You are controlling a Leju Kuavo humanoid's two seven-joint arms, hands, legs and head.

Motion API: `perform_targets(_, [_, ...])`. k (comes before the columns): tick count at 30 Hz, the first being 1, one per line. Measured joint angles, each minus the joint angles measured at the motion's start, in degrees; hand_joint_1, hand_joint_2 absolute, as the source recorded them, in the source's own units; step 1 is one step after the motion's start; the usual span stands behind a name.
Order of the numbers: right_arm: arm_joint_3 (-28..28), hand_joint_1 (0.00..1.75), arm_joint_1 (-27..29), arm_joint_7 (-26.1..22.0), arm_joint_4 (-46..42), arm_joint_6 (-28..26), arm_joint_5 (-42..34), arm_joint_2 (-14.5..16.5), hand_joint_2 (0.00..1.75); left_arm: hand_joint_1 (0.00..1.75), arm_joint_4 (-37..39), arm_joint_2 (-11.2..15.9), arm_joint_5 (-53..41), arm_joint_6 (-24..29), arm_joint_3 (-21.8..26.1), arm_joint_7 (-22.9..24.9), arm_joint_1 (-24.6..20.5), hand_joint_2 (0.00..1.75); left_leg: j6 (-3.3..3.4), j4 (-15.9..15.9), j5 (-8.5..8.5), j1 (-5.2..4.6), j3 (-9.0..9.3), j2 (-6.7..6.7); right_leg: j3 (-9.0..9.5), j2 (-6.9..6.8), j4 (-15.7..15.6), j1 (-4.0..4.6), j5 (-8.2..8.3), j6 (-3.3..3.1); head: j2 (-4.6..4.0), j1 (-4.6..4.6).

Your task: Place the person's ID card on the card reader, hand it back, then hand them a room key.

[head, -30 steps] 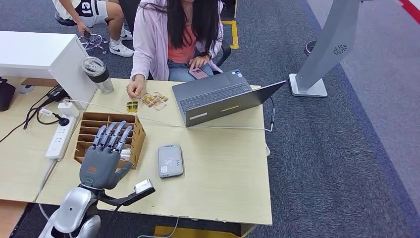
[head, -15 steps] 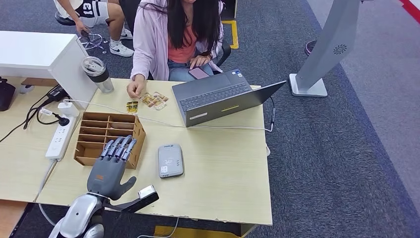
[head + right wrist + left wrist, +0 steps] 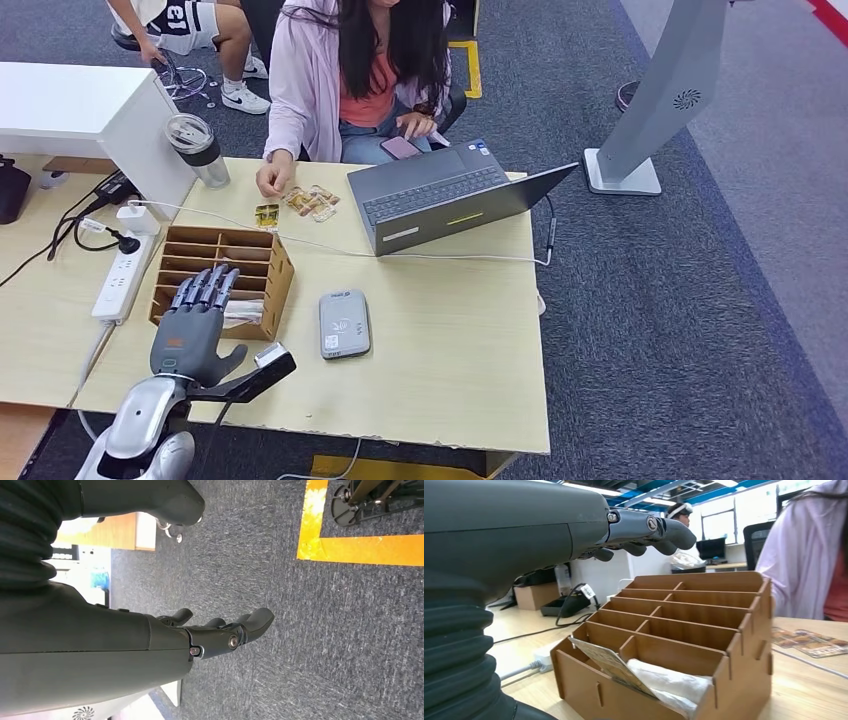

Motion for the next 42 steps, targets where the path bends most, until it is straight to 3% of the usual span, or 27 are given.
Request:
perform_targets(21, [0.01, 0.00, 0.05, 0.12, 0.00, 0.70, 0.85, 0.00, 1.75, 0.00, 5.11, -0.02, 0.45, 0.71, 3.70, 0.08, -0.90, 1.75, 0.00, 0.00, 0.00, 0.00, 0.00, 0.00, 0.00, 0.00, 0.00, 0.00, 0.00, 0.00, 0.00, 0.00])
perform_targets(22, [0.01, 0.00, 0.05, 0.13, 0.00, 0.75, 0.86, 0.00, 1.75, 0.08, 5.20, -0.02, 0.48, 0.74, 3.77, 0.08, -0.90, 1.75, 0.00, 0.00, 0.00, 0.00, 0.00, 0.00, 0.00, 0.00, 0.00, 0.00, 0.00, 0.00, 0.00, 0.00])
perform_targets(25, [0.00, 0.00, 0.05, 0.14, 0.00, 0.80, 0.92, 0.00, 1.75, 1.39, 5.32, -0.07, 0.44, 0.91, 3.98, 0.00, -0.89, 1.75, 0.00, 0.00, 0.00, 0.00, 0.00, 0.00, 0.00, 0.00, 0.00, 0.00, 0.00, 0.00, 0.00, 0.00])
perform_targets(26, [0.00, 0.00, 0.05, 0.14, 0.00, 0.81, 0.96, 0.00, 1.75, 1.75, 5.33, -0.08, 0.36, 1.13, 4.02, -0.05, -0.89, 1.75, 0.00, 0.00, 0.00, 0.00, 0.00, 0.00, 0.00, 0.00, 0.00, 0.00, 0.00, 0.00, 0.00, 0.00])
perform_targets(42, [0.00, 0.00, 0.05, 0.14, 0.00, 0.95, 1.47, 0.00, 1.75, 1.75, 5.34, -0.14, -0.07, 3.07, 4.17, -1.40, -0.71, 1.75, 0.00, 0.00, 0.00, 0.00, 0.00, 0.00, 0.01, 0.01, 0.00, 0.00, 0.00, 0.00, 0.00, -0.01])
